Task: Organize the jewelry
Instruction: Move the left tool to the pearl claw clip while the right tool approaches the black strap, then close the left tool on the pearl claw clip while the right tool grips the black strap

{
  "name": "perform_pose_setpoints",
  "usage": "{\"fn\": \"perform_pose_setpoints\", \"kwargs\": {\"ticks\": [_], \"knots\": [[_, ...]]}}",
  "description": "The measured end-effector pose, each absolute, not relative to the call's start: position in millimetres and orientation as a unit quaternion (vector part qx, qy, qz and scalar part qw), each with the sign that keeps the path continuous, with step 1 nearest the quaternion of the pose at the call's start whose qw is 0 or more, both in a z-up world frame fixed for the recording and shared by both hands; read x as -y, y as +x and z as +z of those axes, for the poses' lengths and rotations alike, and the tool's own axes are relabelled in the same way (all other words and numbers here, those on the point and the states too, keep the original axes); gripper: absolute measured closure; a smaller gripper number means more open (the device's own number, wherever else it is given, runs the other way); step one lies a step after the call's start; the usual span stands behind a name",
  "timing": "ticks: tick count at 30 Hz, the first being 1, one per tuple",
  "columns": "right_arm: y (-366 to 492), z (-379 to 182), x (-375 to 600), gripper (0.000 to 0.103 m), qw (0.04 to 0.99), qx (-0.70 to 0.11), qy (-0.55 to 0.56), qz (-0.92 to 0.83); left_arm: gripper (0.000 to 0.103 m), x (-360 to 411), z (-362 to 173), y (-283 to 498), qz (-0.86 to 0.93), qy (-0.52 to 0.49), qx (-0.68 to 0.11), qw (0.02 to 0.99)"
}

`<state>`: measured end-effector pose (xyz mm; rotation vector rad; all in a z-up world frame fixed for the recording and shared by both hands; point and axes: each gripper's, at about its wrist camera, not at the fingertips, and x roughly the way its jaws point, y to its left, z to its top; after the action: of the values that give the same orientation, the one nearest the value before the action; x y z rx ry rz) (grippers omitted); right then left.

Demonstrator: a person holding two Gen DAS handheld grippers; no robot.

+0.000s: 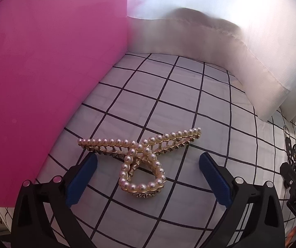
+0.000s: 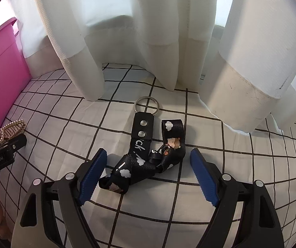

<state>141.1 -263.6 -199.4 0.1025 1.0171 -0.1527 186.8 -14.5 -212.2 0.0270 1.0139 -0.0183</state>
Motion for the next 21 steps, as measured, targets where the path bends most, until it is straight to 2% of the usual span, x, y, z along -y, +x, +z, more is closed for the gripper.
{"fn": "perform_pose_setpoints", "kwargs": {"ticks": [7,13,19,21], "knots": [[148,-203,259,0.021,0.875,-0.475,0.048,-0.075,0.006,17,-213,186,-0.001,0.008,-0.467,0.884],[133,-199,262,0.023,0.877,-0.473,0.047,-0.068,0.018,17,-213,173,-0.011,0.012,-0.453,0.892],[124,-197,251,0.042,0.883,-0.465,0.036,-0.055,0.048,15,-206,167,-0.017,0.017,-0.443,0.896],[122,-196,247,0.049,0.884,-0.463,0.035,-0.049,0.073,16,-205,166,-0.021,0.022,-0.439,0.898]]}}
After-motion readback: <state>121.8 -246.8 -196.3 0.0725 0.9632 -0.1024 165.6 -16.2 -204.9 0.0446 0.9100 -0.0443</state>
